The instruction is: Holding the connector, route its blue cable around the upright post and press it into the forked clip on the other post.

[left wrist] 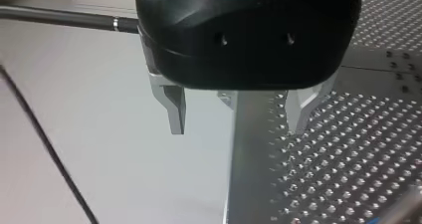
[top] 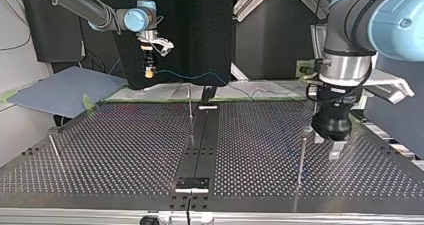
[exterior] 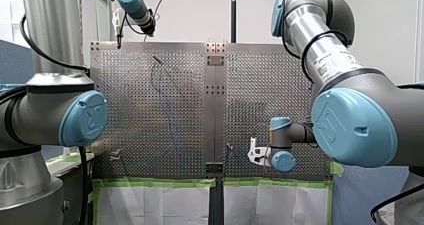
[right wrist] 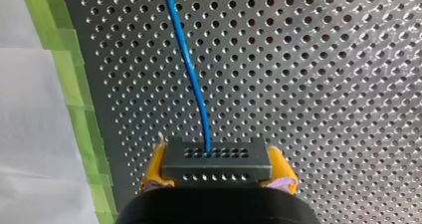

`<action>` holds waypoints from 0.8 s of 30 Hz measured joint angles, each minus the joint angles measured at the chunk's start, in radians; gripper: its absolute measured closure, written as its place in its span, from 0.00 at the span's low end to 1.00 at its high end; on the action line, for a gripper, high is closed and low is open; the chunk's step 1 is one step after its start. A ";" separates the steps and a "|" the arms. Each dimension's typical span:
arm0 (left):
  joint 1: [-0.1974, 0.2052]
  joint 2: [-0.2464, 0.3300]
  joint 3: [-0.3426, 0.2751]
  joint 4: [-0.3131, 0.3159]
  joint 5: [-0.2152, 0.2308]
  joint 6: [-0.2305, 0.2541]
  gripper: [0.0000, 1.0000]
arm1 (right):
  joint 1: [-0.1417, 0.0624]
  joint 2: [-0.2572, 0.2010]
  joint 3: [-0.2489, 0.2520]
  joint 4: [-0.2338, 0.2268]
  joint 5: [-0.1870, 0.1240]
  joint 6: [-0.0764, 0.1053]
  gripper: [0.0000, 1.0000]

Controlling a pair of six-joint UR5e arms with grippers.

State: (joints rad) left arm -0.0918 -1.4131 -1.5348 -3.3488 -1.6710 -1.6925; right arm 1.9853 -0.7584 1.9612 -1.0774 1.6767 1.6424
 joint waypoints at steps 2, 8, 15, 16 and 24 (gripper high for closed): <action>0.000 0.000 0.003 -0.001 0.000 -0.005 0.01 | 0.000 0.000 0.000 0.001 0.000 0.000 1.00; 0.000 -0.001 0.004 -0.017 -0.013 -0.022 0.01 | 0.000 0.000 0.000 0.006 0.000 -0.001 1.00; -0.005 -0.023 -0.009 -0.046 0.010 -0.034 0.01 | 0.003 0.000 0.000 0.012 0.000 -0.001 1.00; -0.006 -0.028 -0.013 -0.048 0.019 -0.034 0.01 | 0.004 0.000 0.000 0.012 0.000 -0.001 1.00; -0.007 -0.041 -0.025 -0.049 0.038 -0.035 0.01 | 0.003 0.000 -0.001 0.014 0.000 -0.001 1.00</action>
State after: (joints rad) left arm -0.0988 -1.4542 -1.5596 -3.3983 -1.6325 -1.7272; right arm 1.9884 -0.7584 1.9603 -1.0634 1.6768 1.6418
